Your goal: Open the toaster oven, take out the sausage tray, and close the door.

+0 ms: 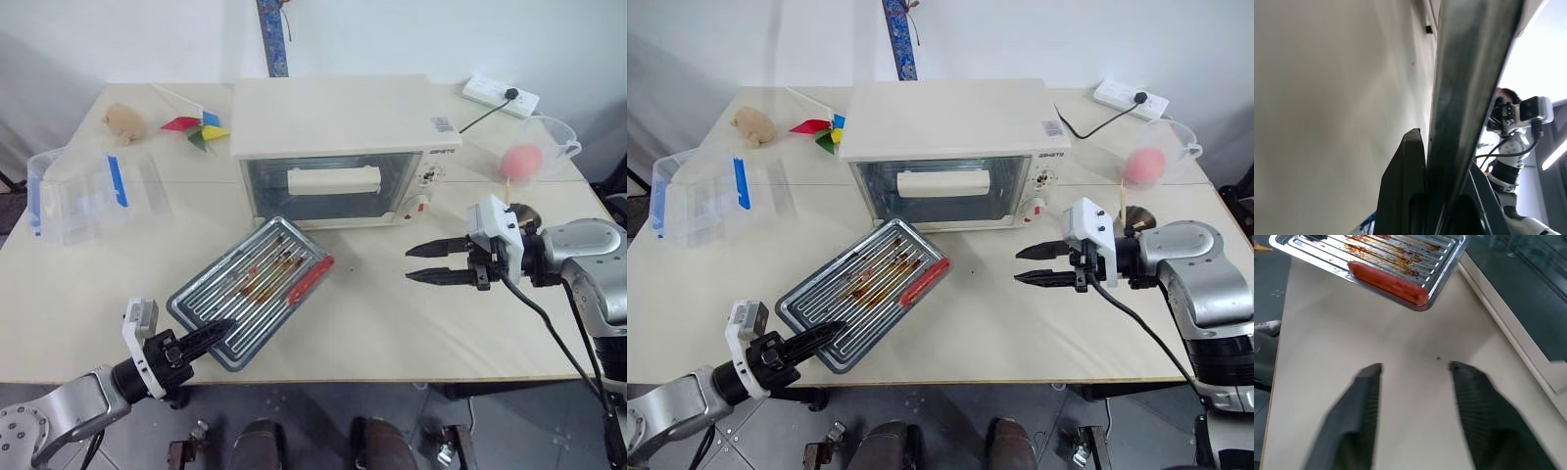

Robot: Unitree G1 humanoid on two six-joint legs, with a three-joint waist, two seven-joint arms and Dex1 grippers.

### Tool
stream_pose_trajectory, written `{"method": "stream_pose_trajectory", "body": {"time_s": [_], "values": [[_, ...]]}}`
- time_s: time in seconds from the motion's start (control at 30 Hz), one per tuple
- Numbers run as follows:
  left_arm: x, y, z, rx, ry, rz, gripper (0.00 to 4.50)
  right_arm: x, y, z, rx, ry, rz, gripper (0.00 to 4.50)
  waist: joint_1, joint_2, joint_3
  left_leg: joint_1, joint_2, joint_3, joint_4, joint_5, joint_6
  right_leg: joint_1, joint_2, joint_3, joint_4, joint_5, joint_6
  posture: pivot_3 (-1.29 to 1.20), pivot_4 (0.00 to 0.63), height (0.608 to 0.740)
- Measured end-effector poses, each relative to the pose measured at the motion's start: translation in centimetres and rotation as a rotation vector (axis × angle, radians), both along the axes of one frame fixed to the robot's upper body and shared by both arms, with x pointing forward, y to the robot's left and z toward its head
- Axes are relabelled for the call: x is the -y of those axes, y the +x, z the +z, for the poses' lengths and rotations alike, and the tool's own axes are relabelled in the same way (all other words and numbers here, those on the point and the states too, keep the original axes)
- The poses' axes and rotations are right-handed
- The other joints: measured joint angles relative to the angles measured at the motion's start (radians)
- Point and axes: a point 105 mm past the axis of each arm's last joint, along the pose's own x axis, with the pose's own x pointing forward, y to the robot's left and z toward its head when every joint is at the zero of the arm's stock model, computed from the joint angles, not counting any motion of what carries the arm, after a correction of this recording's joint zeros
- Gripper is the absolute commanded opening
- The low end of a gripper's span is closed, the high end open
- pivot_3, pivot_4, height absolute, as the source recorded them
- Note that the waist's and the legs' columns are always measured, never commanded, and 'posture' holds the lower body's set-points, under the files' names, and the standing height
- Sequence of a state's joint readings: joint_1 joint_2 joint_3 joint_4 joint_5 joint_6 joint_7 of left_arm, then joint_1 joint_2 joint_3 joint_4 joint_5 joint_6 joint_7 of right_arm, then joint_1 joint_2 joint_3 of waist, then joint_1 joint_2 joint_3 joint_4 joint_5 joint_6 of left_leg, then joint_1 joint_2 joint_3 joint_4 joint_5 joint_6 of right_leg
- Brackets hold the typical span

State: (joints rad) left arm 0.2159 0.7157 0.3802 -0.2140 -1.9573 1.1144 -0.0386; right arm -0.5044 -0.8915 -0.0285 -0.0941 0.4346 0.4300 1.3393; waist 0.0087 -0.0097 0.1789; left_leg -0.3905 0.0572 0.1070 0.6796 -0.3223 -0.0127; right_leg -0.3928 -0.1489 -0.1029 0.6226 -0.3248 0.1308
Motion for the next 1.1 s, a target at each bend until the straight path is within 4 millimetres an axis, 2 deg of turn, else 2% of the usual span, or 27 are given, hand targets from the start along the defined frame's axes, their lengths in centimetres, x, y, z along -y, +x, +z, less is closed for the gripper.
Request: {"method": "stream_pose_trajectory", "body": {"time_s": [0.13, 0.17, 0.5, 0.67, 1.0, 1.1], "values": [[-0.2, -0.1, -0.3, -0.019, -0.005, -0.006, 0.00, 0.1, -0.2, 0.3, 0.009, 0.013, -0.012, 4.38, -0.010, 0.000, 0.000, 0.000, 0.000, 0.001, 0.000, 0.000, 0.000, 0.000, 0.000, 0.000, 0.000, 0.000, 0.000, 0.00, 0.150, 0.740], [-0.3, -0.1, -0.3, -0.022, -0.003, -0.009, 0.00, 0.1, -0.2, 0.3, 0.009, 0.014, -0.012, 4.48, -0.011, 0.000, 0.000, 0.000, 0.000, 0.001, 0.000, 0.000, 0.000, 0.000, 0.000, 0.000, -0.001, 0.000, 0.000, 0.00, 0.150, 0.740], [1.6, 0.3, -0.2, -0.057, 0.006, -0.211, 0.00, 0.5, -1.3, -0.2, -0.024, 0.003, 0.012, 4.48, -0.009, 0.000, 0.000, 0.000, 0.000, 0.001, 0.000, 0.000, 0.000, 0.000, 0.000, 0.000, 0.000, 0.000, 0.000, 0.00, 0.150, 0.740], [3.5, 2.4, 0.5, -0.047, 0.033, -0.333, 0.00, 0.9, -1.5, -0.1, -0.018, 0.010, -0.011, 4.48, -0.004, 0.000, 0.000, 0.000, -0.001, 0.005, 0.001, 0.000, -0.001, 0.000, 0.000, 0.000, 0.002, 0.000, 0.001, 0.00, 0.150, 0.740], [7.0, 6.0, -0.4, -0.064, 0.177, -0.534, 0.00, 2.9, -2.5, 0.0, -0.021, 0.013, -0.081, 4.48, 0.019, -0.001, 0.000, 0.000, -0.001, 0.008, 0.002, 0.001, -0.001, 0.000, 0.001, 0.000, 0.002, 0.001, 0.003, 0.00, 0.150, 0.740], [7.5, 6.7, -0.4, -0.052, 0.207, -0.566, 0.00, 3.1, -2.6, -0.1, -0.019, 0.020, -0.101, 4.48, 0.018, 0.000, 0.000, 0.001, -0.002, 0.008, 0.002, 0.001, -0.001, 0.000, 0.000, 0.001, 0.002, 0.002, 0.004, 0.00, 0.150, 0.740]]}}
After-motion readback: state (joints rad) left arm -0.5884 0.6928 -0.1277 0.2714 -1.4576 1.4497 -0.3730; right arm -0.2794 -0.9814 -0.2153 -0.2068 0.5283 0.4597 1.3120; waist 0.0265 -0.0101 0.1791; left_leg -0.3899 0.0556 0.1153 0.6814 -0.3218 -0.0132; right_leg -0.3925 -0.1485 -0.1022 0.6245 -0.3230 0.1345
